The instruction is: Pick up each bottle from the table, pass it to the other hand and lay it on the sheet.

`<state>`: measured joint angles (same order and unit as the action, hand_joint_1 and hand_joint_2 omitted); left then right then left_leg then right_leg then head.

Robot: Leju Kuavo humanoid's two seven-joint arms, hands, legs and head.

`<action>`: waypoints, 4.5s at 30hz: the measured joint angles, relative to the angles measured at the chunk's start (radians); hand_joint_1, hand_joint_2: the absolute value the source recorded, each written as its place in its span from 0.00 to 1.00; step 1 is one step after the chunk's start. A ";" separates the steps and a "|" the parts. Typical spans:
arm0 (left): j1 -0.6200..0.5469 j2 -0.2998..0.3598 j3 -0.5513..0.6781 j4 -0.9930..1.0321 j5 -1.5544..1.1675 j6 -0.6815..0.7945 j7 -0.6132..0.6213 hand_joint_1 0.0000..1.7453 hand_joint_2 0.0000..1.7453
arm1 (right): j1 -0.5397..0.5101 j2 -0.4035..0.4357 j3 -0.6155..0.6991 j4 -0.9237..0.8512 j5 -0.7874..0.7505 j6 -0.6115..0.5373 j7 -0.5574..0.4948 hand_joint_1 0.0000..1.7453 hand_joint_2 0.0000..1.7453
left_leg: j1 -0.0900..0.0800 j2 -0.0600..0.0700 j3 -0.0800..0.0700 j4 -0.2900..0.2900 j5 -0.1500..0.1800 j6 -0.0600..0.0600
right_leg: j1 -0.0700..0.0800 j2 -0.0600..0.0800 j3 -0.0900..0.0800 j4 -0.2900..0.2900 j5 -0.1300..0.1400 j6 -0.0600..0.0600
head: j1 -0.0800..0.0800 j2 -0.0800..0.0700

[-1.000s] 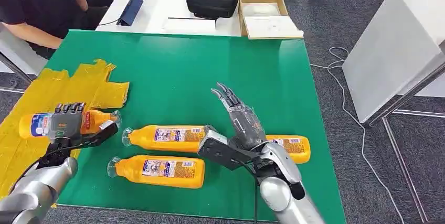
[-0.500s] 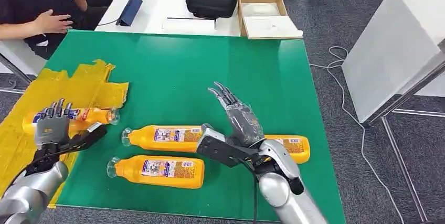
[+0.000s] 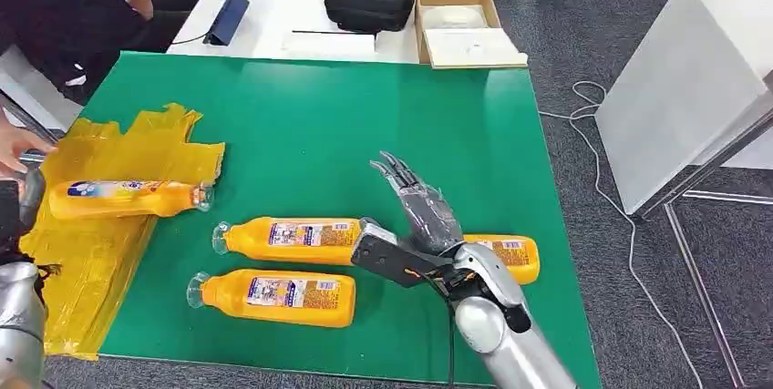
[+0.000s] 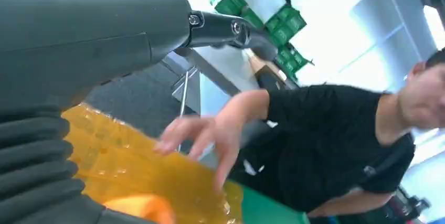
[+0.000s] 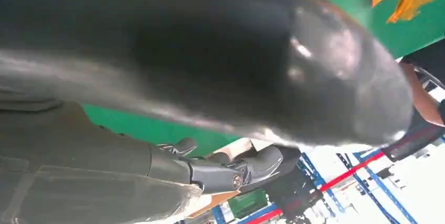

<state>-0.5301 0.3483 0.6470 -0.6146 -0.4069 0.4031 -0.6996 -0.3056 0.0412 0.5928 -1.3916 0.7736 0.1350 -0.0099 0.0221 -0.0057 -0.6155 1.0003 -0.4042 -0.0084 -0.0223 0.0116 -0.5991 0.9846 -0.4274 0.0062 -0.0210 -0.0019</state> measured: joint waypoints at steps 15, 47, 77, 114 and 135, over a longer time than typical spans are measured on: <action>0.013 -0.068 -0.020 -0.331 0.334 -0.153 -0.002 0.00 0.00 | 0.060 -0.192 -0.117 0.044 0.009 0.033 0.039 0.00 1.00 | -0.002 0.002 -0.001 0.001 0.000 0.000 | -0.001 0.000 0.000 -0.001 0.001 0.002 | 0.000 0.000; 0.001 -0.080 -0.090 -0.365 0.426 -0.166 -0.002 0.00 0.00 | 0.101 -0.428 -0.111 0.138 0.070 0.142 0.034 0.94 1.00 | -0.002 0.000 0.000 0.001 0.000 0.001 | -0.001 0.000 0.000 -0.001 0.001 0.002 | -0.001 0.000; 0.005 -0.098 -0.101 -0.266 0.585 -0.681 0.057 0.00 1.00 | -0.187 -0.448 -0.122 0.133 -0.153 0.227 -0.012 1.00 1.00 | -0.002 0.001 -0.002 0.001 0.005 0.002 | -0.001 0.000 0.002 0.000 0.007 0.003 | -0.001 0.000; -0.041 -0.358 -0.644 -0.460 1.059 -0.678 0.317 0.00 1.00 | -0.613 0.291 0.097 0.678 -0.363 -0.014 0.031 0.94 1.00 | -0.003 0.000 -0.006 0.002 0.007 0.003 | 0.000 0.000 -0.001 0.000 0.007 0.004 | 0.000 0.000; -0.030 -0.385 -0.763 -0.554 1.095 -0.675 0.356 0.00 1.00 | -0.519 0.247 0.036 0.644 -0.212 -0.020 0.085 0.92 1.00 | -0.003 0.001 -0.007 0.002 0.007 0.003 | 0.000 0.000 -0.003 0.000 0.007 0.004 | 0.000 0.000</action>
<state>-0.5602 -0.0370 -0.1156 -1.1685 0.6878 -0.2716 -0.3437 -0.8241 0.2884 0.6290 -0.7481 0.5619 0.1148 0.0748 0.0194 -0.0048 -0.6222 1.0021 -0.3971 -0.0055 -0.0224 0.0119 -0.6018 0.9849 -0.4199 0.0103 -0.0214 -0.0019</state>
